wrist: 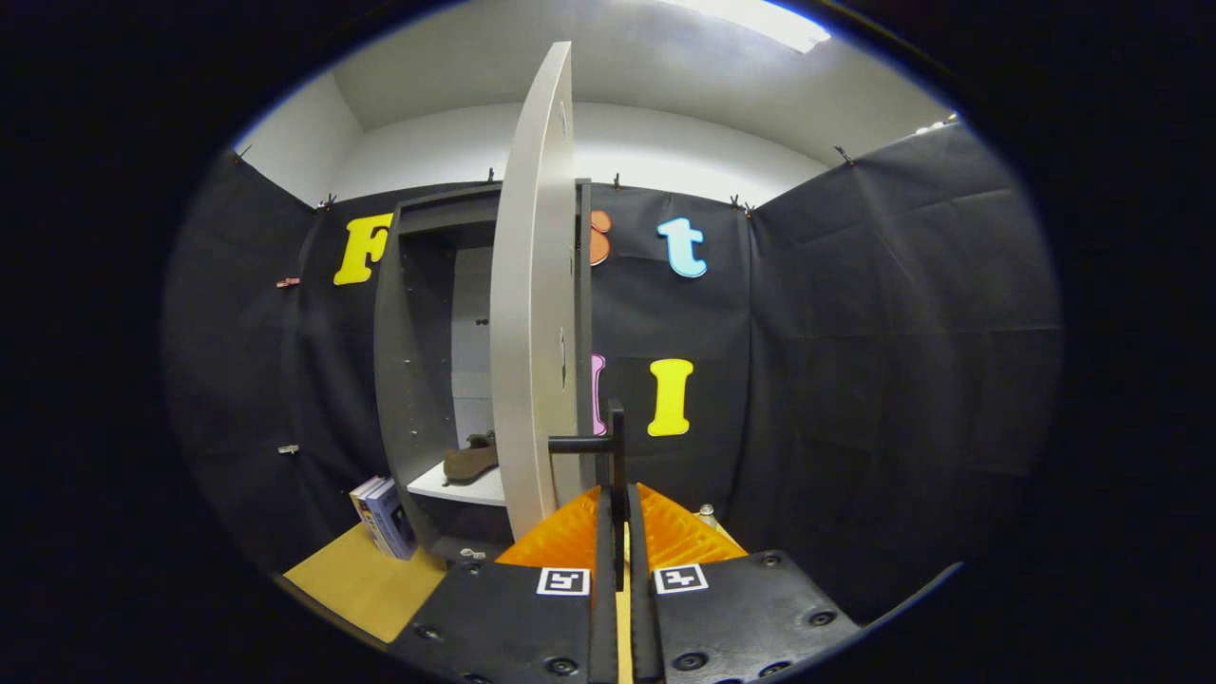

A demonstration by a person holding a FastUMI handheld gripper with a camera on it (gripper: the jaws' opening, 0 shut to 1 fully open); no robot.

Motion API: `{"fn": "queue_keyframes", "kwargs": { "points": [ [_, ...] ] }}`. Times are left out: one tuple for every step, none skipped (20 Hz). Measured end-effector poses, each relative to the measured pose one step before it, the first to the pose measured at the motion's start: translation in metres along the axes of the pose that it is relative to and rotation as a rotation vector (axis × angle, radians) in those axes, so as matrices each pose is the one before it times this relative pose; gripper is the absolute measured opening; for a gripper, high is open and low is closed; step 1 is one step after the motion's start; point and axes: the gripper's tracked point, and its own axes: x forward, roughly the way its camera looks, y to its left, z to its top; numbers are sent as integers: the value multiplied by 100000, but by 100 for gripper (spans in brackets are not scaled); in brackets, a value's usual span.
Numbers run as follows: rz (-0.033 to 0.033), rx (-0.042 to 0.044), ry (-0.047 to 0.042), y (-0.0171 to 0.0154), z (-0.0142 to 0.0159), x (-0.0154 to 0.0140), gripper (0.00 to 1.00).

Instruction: Open the shoe cabinet door, grab the shoes and put them into the shoe cabinet, then close the shoe cabinet door.

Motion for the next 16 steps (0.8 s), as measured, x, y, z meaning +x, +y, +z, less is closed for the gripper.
{"fn": "queue_keyframes", "kwargs": {
  "points": [
    [-228, 1549, 126, -256, 123, -452, 10],
    [-874, 185, -50, -242, 56, -461, 10],
    [-729, -1438, -1055, -275, 187, -446, 12],
    [-1689, -2406, -904, -381, 312, -528, 16],
    [-1670, -2046, -1726, -463, 622, -488, 23],
    [-899, -1290, -2390, 29, 832, -818, 30],
    [174, -458, -1495, 290, 789, -801, 39],
    [842, -258, -1030, 783, 334, -675, 48],
    [2831, 317, 658, 1239, 183, -886, 55],
    [2517, -271, 528, 1174, 24, -684, 69],
    [2485, -176, 712, 1181, -44, -424, 82],
    [3116, -278, 691, 1463, -344, -274, 90],
    [3340, 32, 1091, 1617, -527, 57, 99],
    [3205, 212, 1765, 1736, -903, 116, 99],
    [2771, 836, 3136, 1538, -1190, 348, 99],
    [3215, 1573, 4008, 1421, -1452, 435, 99]
  ]
}}
